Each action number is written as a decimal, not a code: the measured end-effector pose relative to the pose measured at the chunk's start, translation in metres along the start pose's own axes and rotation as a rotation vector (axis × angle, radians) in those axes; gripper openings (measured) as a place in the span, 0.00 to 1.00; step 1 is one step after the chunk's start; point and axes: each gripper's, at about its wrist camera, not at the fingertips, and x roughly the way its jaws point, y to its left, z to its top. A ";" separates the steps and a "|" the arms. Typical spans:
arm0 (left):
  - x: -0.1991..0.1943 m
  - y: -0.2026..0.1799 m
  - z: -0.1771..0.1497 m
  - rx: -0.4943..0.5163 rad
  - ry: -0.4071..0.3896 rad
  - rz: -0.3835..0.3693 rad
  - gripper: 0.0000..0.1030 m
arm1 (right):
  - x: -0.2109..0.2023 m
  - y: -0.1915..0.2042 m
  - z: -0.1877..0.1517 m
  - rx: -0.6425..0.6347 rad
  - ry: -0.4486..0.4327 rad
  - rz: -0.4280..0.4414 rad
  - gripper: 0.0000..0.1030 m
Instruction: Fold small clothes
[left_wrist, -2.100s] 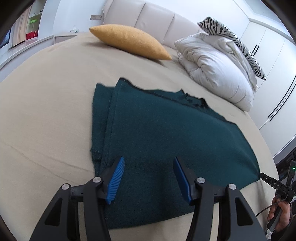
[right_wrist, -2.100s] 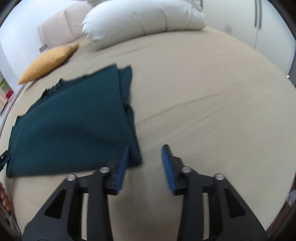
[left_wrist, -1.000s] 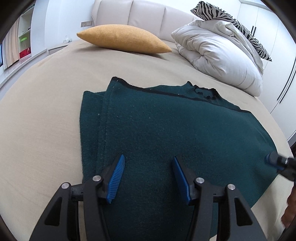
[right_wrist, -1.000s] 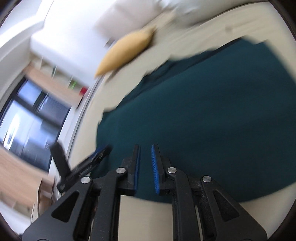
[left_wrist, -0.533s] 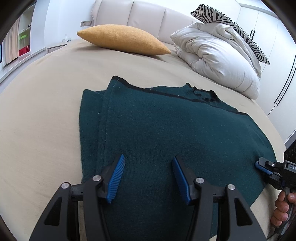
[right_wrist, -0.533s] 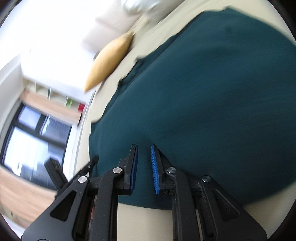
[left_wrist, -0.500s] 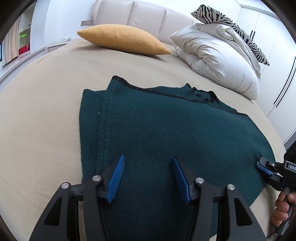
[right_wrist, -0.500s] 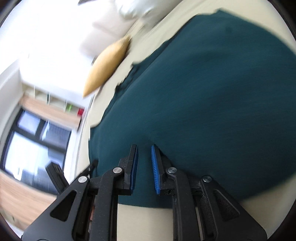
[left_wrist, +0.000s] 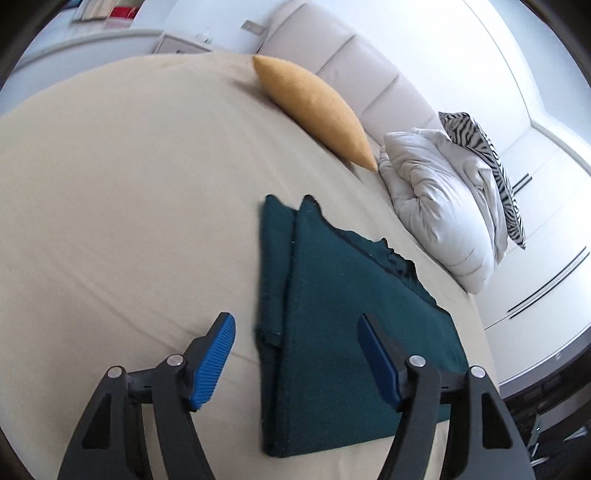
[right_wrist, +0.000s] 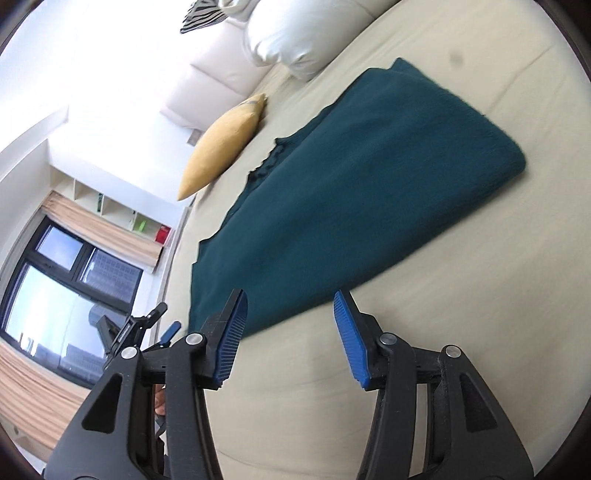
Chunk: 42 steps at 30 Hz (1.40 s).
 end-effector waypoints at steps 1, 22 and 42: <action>0.005 0.004 0.000 -0.022 0.032 -0.017 0.69 | 0.007 0.005 -0.001 -0.001 0.008 0.013 0.47; 0.066 0.034 0.027 -0.223 0.319 -0.224 0.28 | 0.055 0.052 -0.002 -0.111 0.125 0.092 0.47; 0.058 0.010 0.029 0.078 0.323 -0.113 0.18 | 0.254 0.137 0.048 -0.277 0.372 -0.028 0.45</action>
